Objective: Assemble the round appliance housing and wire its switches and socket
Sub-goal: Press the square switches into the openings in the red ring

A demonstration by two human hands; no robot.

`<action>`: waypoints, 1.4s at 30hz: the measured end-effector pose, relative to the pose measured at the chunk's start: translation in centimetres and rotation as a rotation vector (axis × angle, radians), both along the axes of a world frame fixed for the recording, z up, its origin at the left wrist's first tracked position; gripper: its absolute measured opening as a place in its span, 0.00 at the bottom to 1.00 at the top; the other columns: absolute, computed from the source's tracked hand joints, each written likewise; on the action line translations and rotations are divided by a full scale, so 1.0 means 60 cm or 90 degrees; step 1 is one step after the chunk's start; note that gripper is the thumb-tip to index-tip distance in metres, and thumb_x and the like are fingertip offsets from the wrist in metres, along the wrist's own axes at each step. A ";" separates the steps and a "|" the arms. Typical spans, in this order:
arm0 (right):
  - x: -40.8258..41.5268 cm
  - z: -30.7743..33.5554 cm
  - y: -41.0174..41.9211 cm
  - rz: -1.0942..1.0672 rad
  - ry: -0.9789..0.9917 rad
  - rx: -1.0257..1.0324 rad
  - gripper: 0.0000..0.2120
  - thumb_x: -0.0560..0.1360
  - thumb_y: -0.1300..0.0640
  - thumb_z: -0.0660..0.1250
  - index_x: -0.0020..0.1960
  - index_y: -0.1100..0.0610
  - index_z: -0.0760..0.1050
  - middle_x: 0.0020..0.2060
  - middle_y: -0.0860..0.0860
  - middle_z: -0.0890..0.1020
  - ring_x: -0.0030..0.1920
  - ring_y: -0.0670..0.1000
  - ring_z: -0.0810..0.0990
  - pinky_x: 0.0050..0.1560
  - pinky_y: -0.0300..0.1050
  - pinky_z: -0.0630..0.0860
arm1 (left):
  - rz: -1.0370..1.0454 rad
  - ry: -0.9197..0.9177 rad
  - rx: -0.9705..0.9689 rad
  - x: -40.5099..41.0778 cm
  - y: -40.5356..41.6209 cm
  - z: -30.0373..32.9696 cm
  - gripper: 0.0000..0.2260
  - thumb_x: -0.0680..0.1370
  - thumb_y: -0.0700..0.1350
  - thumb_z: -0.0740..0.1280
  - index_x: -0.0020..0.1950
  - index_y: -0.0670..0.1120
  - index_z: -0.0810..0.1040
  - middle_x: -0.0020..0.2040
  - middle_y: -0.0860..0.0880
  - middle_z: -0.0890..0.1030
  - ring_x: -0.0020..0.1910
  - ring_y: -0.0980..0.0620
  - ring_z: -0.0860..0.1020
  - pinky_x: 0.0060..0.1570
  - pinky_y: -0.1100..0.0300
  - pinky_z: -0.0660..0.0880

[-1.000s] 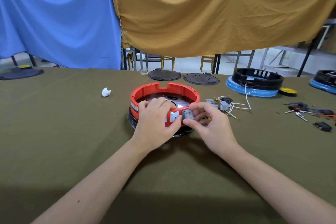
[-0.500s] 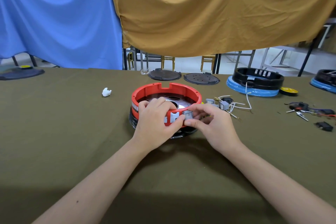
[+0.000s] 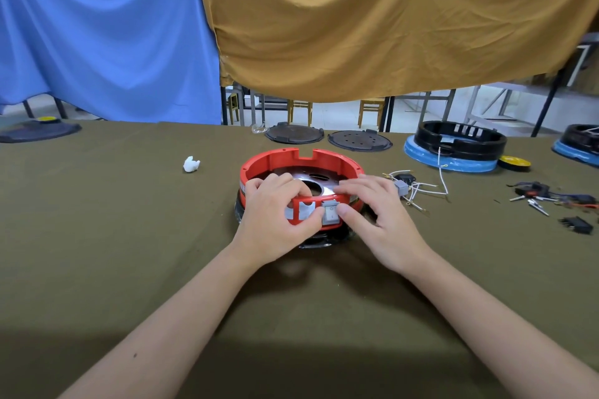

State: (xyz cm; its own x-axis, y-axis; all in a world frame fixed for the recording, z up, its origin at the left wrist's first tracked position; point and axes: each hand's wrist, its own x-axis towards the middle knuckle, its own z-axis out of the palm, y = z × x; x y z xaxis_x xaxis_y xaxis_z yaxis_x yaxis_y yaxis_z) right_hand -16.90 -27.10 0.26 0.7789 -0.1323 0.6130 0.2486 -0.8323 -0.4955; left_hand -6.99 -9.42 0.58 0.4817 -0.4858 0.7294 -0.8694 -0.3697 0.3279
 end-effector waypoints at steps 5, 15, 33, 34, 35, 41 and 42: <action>0.004 -0.001 -0.003 0.011 -0.008 0.016 0.09 0.78 0.55 0.69 0.58 0.49 0.80 0.56 0.42 0.78 0.63 0.47 0.67 0.64 0.29 0.59 | 0.000 -0.006 0.005 0.001 0.000 -0.002 0.12 0.73 0.61 0.62 0.41 0.53 0.75 0.38 0.57 0.74 0.42 0.56 0.71 0.52 0.54 0.62; 0.012 0.001 -0.007 0.028 -0.012 0.055 0.09 0.78 0.55 0.69 0.53 0.40 0.78 0.53 0.38 0.78 0.62 0.47 0.68 0.60 0.26 0.59 | 0.007 -0.018 0.019 0.004 -0.001 -0.005 0.13 0.75 0.62 0.60 0.42 0.53 0.75 0.40 0.58 0.74 0.44 0.57 0.71 0.53 0.54 0.62; 0.022 0.021 -0.019 0.011 0.042 -0.154 0.13 0.80 0.47 0.63 0.57 0.54 0.78 0.50 0.43 0.77 0.58 0.46 0.66 0.60 0.42 0.66 | 0.030 -0.137 0.121 0.007 0.002 -0.001 0.11 0.78 0.54 0.58 0.45 0.49 0.74 0.40 0.55 0.71 0.41 0.54 0.68 0.49 0.52 0.65; 0.022 0.018 -0.018 0.012 0.033 -0.161 0.12 0.81 0.48 0.63 0.56 0.55 0.77 0.50 0.42 0.76 0.58 0.47 0.67 0.60 0.45 0.67 | 0.025 -0.142 0.133 0.011 0.003 0.001 0.11 0.78 0.54 0.58 0.45 0.49 0.73 0.40 0.55 0.71 0.41 0.54 0.68 0.49 0.52 0.66; 0.021 0.014 -0.014 0.015 0.028 -0.148 0.13 0.81 0.47 0.62 0.56 0.55 0.77 0.49 0.41 0.75 0.57 0.46 0.67 0.60 0.47 0.67 | 0.016 -0.142 0.145 0.014 0.005 0.002 0.11 0.78 0.54 0.57 0.45 0.49 0.73 0.41 0.55 0.71 0.41 0.54 0.68 0.48 0.53 0.66; 0.021 0.005 -0.005 0.039 0.047 -0.075 0.11 0.81 0.48 0.62 0.57 0.54 0.75 0.48 0.42 0.74 0.57 0.48 0.68 0.59 0.48 0.70 | -0.021 -0.123 0.180 0.022 0.012 0.004 0.11 0.79 0.55 0.56 0.47 0.50 0.73 0.40 0.55 0.72 0.41 0.54 0.69 0.44 0.54 0.68; 0.021 0.005 -0.005 0.043 0.054 -0.059 0.09 0.81 0.50 0.63 0.57 0.54 0.76 0.49 0.45 0.75 0.57 0.48 0.68 0.58 0.48 0.70 | -0.021 -0.120 0.178 0.021 0.012 0.004 0.11 0.79 0.56 0.56 0.46 0.50 0.73 0.40 0.55 0.72 0.40 0.54 0.69 0.44 0.54 0.68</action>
State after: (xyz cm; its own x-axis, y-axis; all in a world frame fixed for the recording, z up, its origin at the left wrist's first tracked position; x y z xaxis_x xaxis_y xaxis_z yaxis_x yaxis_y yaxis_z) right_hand -15.64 -27.43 0.58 0.8334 -0.0227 0.5523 0.2670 -0.8583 -0.4382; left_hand -5.75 -8.68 0.81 0.3321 -0.6921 0.6409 -0.9179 -0.3935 0.0507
